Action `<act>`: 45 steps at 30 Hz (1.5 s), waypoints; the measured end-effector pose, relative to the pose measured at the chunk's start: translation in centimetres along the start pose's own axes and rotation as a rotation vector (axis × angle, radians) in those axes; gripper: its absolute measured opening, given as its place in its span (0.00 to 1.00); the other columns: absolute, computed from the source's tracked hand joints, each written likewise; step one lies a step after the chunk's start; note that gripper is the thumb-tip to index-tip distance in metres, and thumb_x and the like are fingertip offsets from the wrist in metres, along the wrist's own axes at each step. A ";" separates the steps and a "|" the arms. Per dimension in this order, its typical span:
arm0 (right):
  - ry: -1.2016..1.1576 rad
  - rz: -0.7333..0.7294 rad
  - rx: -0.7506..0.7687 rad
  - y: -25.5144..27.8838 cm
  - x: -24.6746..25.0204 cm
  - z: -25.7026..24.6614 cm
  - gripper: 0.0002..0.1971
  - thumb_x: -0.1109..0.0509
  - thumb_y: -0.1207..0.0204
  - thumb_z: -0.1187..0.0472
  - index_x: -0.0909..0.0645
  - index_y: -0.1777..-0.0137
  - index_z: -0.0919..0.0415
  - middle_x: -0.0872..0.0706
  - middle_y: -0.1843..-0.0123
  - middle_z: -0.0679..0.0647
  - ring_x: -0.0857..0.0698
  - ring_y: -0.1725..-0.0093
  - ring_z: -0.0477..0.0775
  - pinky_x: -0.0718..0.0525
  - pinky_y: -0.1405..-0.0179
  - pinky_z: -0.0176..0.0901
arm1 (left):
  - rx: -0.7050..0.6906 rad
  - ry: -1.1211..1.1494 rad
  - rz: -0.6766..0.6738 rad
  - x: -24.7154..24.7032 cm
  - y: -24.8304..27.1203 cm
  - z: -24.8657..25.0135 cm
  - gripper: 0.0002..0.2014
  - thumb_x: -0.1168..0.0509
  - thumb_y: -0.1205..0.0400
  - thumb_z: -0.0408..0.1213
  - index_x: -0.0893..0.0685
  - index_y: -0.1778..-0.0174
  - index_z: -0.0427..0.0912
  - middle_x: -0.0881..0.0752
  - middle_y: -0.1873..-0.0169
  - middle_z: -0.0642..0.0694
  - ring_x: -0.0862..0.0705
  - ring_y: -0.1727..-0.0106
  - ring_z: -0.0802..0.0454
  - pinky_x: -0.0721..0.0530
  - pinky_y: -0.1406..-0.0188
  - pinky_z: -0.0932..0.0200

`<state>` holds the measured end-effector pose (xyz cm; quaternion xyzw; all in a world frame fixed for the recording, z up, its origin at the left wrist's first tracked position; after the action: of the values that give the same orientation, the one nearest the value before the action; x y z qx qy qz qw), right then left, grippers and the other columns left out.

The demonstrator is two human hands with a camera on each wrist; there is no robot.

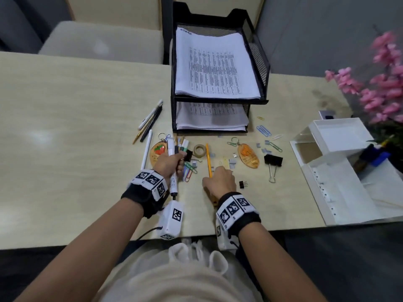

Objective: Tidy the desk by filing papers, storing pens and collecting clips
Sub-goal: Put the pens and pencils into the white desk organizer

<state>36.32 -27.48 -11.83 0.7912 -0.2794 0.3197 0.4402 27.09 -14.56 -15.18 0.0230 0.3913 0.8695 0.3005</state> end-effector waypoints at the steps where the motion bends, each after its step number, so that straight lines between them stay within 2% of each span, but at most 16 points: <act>1: -0.039 0.009 -0.017 0.1 0.8 0.9 0.10 0.35 0.28 0.63 0.32 0.68 0.62 0.25 0.63 0.55 0.23 0.56 0.61 0.25 0.61 0.45 | 0.002 -0.010 -0.022 -1.1 0.1 0.0 0.09 0.39 0.18 0.31 0.23 0.65 0.39 0.27 0.91 0.52 0.30 0.91 0.60 0.30 0.89 0.73; 5: -0.225 0.129 0.024 1.0 6.1 3.9 0.12 0.33 0.30 0.63 0.34 0.68 0.59 0.27 0.67 0.55 0.25 0.56 0.60 0.23 0.56 0.50 | -0.074 -0.154 -0.115 -7.4 0.6 1.0 0.10 0.41 0.17 0.28 0.24 0.66 0.38 0.23 0.92 0.50 0.24 0.90 0.61 0.27 0.87 0.72; 9: -0.494 0.480 0.065 2.5 15.3 9.6 0.09 0.30 0.32 0.68 0.29 0.63 0.60 0.23 0.69 0.53 0.20 0.64 0.58 0.17 0.60 0.51 | -0.193 -0.352 -0.263 -16.2 2.2 2.1 0.14 0.45 0.16 0.28 0.20 0.66 0.42 0.17 0.88 0.53 0.20 0.86 0.65 0.25 0.77 0.67; 12: -0.531 0.762 0.005 3.7 22.6 15.7 0.06 0.32 0.30 0.67 0.28 0.61 0.60 0.25 0.71 0.48 0.17 0.60 0.64 0.14 0.53 0.58 | -0.261 -0.423 -0.427 -23.5 4.4 2.5 0.13 0.44 0.15 0.31 0.20 0.64 0.40 0.16 0.83 0.50 0.22 0.87 0.65 0.27 0.75 0.66; 14: -0.514 0.920 -0.028 4.5 26.5 19.5 0.04 0.34 0.26 0.66 0.28 0.60 0.62 0.22 0.68 0.53 0.17 0.57 0.66 0.16 0.49 0.61 | -0.310 -0.460 -0.497 -27.9 5.9 2.6 0.09 0.43 0.14 0.33 0.20 0.57 0.38 0.20 0.76 0.46 0.27 0.90 0.64 0.29 0.82 0.69; 16: -0.489 1.016 -0.063 4.6 29.2 22.9 0.04 0.37 0.23 0.65 0.24 0.55 0.67 0.16 0.59 0.65 0.17 0.52 0.68 0.19 0.47 0.57 | -0.352 -0.463 -0.521 -31.4 6.8 2.3 0.07 0.42 0.15 0.34 0.21 0.57 0.39 0.26 0.75 0.45 0.31 0.91 0.63 0.34 0.87 0.73; 19: -0.467 0.998 -0.158 2.8 30.8 26.8 0.10 0.38 0.20 0.63 0.22 0.49 0.72 0.15 0.49 0.70 0.18 0.46 0.66 0.24 0.49 0.48 | -0.386 -0.470 -0.556 -35.5 7.4 1.0 0.12 0.43 0.14 0.31 0.29 0.65 0.43 0.26 0.77 0.44 0.31 0.91 0.63 0.34 0.87 0.71; 24: -0.334 0.735 -0.210 -1.6 29.8 29.6 0.10 0.38 0.21 0.66 0.18 0.49 0.72 0.14 0.49 0.72 0.18 0.44 0.69 0.22 0.46 0.53 | -0.313 -0.453 -0.631 -39.4 7.2 -1.8 0.09 0.44 0.14 0.29 0.29 0.61 0.42 0.16 0.86 0.50 0.19 0.86 0.61 0.24 0.83 0.70; 26: -0.382 0.746 -0.205 -1.5 30.2 30.7 0.10 0.35 0.23 0.65 0.17 0.50 0.71 0.13 0.51 0.68 0.17 0.46 0.65 0.25 0.52 0.46 | -0.308 -0.473 -0.632 -40.4 6.8 -2.6 0.07 0.43 0.15 0.29 0.28 0.59 0.41 0.16 0.85 0.50 0.17 0.85 0.61 0.23 0.82 0.70; 29: -0.617 0.832 -0.103 0.3 31.3 30.8 0.11 0.33 0.22 0.59 0.16 0.51 0.68 0.15 0.58 0.58 0.20 0.58 0.55 0.33 0.66 0.36 | -0.303 -0.552 -0.661 -42.1 6.6 -4.2 0.09 0.40 0.16 0.29 0.27 0.62 0.40 0.16 0.86 0.51 0.17 0.85 0.62 0.22 0.82 0.70; 31: -0.810 0.720 0.014 0.6 30.9 29.8 0.13 0.34 0.21 0.56 0.16 0.55 0.67 0.20 0.68 0.52 0.26 0.68 0.47 0.31 0.70 0.35 | -0.298 -0.629 -0.722 -43.6 7.0 -5.7 0.10 0.40 0.16 0.29 0.27 0.64 0.41 0.16 0.86 0.52 0.18 0.84 0.63 0.22 0.83 0.72; 34: -0.903 0.616 0.083 1.0 30.7 29.5 0.08 0.35 0.21 0.62 0.16 0.57 0.66 0.22 0.70 0.52 0.28 0.74 0.42 0.29 0.75 0.28 | -0.310 -0.744 -0.828 -45.9 8.4 -7.5 0.12 0.40 0.16 0.30 0.25 0.67 0.39 0.15 0.85 0.54 0.17 0.83 0.65 0.21 0.81 0.74; 38: -0.927 0.831 0.048 3.1 33.0 33.0 0.09 0.33 0.23 0.68 0.16 0.62 0.57 0.18 0.71 0.48 0.25 0.74 0.39 0.25 0.71 0.29 | -0.464 -0.859 -0.800 -48.3 9.4 -7.3 0.11 0.37 0.17 0.35 0.20 0.66 0.41 0.17 0.78 0.56 0.19 0.75 0.64 0.24 0.71 0.77; 40: -1.002 1.021 -0.017 5.3 34.5 36.1 0.08 0.32 0.23 0.67 0.16 0.60 0.54 0.19 0.71 0.47 0.25 0.78 0.35 0.25 0.71 0.28 | -0.675 -0.962 -0.667 -49.6 9.3 -5.7 0.14 0.36 0.19 0.44 0.22 0.65 0.39 0.24 0.72 0.48 0.22 0.67 0.53 0.27 0.65 0.69; 42: -1.083 1.209 -0.087 7.7 35.5 39.2 0.04 0.31 0.25 0.68 0.15 0.55 0.61 0.20 0.72 0.46 0.25 0.82 0.34 0.26 0.74 0.26 | -0.806 -1.003 -0.532 -50.9 9.3 -4.0 0.22 0.37 0.20 0.50 0.19 0.63 0.31 0.26 0.66 0.40 0.23 0.61 0.44 0.25 0.58 0.54; 45: -0.964 1.292 -0.194 9.6 35.9 41.2 0.07 0.31 0.26 0.69 0.14 0.52 0.72 0.19 0.80 0.42 0.23 0.81 0.34 0.25 0.72 0.33 | -0.806 -0.897 -0.489 -52.3 9.6 -2.6 0.22 0.35 0.19 0.46 0.17 0.60 0.24 0.19 0.66 0.34 0.20 0.64 0.43 0.24 0.61 0.51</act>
<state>63.04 -73.71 3.28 0.4827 -0.8664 0.1092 0.0667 64.33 -49.48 -0.13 0.1794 -0.1351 0.7607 0.6090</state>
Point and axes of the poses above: each hand's wrist, its own y-axis away from the middle knuckle, its own x-axis out of the back of the hand, z = x × y, the point moved 9 cm from there along -y, towards the middle knuckle
